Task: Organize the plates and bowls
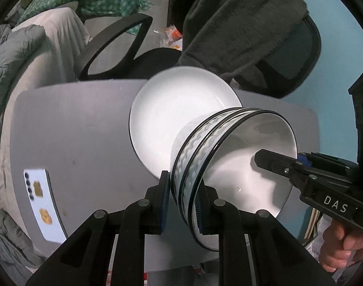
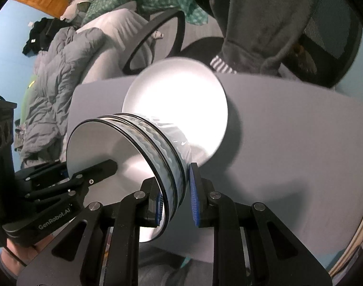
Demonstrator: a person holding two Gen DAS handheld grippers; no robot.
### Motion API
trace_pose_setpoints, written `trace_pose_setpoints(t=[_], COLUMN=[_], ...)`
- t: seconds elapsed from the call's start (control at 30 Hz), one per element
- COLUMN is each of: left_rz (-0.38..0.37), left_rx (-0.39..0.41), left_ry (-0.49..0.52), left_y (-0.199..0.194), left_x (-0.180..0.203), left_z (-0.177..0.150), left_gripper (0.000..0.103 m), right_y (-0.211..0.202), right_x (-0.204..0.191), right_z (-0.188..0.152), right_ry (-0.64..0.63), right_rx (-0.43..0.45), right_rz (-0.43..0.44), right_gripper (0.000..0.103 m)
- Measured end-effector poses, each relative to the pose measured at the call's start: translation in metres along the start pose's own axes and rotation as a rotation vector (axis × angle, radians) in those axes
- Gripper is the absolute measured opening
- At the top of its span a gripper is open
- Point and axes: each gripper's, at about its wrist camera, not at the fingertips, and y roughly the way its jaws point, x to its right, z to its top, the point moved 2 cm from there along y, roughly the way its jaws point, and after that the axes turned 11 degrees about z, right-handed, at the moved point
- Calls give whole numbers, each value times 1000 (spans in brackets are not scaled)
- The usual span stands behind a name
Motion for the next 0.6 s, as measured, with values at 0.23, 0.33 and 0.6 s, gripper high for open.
trace_pose_setpoints(t=[0.23, 0.33, 0.6], left_rz=[12, 13, 13], left_rx=[-49, -68, -83], left_ry=[-13, -11, -4], left_y=[30, 40, 43], left_x=[-6, -9, -8], left_z=[31, 42, 51], left_gripper=[18, 18, 18], right_y=[14, 24, 31], right_x=[11, 18, 25], right_z=[25, 34, 51], right_ry=[10, 28, 50], right_rx=[-23, -40, -57], right_rz=[-25, -30, -39], right_gripper=[19, 20, 19])
